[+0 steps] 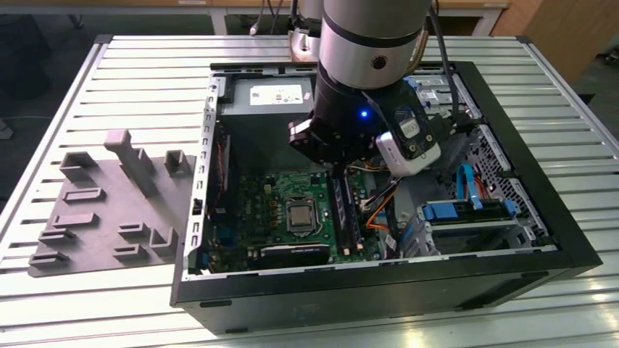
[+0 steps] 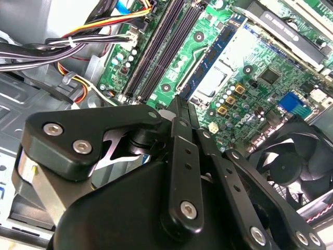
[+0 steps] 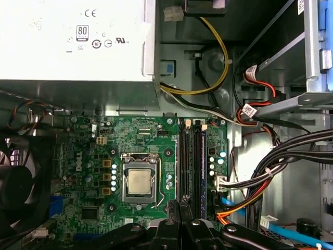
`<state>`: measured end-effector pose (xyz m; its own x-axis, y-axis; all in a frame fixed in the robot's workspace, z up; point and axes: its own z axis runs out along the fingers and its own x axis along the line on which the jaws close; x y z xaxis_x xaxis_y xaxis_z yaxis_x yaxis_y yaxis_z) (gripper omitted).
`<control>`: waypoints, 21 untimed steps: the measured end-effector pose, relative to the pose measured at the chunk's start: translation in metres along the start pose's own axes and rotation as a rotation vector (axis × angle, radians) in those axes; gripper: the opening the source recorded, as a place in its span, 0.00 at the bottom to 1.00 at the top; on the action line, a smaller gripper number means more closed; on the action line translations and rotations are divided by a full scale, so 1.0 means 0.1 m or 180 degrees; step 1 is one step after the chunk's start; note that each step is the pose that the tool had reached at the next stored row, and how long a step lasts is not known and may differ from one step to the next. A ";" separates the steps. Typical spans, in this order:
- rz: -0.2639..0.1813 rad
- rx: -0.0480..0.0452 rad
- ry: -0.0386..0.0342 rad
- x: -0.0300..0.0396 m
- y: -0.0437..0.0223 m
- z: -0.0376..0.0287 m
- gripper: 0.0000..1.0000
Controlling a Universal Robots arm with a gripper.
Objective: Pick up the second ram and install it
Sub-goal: 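Insert the second ram into the second slot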
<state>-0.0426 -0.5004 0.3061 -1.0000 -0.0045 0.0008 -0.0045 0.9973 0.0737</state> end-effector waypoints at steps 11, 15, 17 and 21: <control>0.0000 0.0000 0.0000 0.000 -0.002 0.029 0.11; 0.0000 0.0000 0.0000 0.000 -0.003 0.036 0.11; 0.0000 0.0000 0.0000 0.000 -0.003 0.040 0.11; 0.0001 0.0000 0.0000 0.000 -0.003 0.046 0.11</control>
<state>-0.0426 -0.5004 0.3015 -1.0000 -0.0043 0.0007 -0.0042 0.9973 0.0738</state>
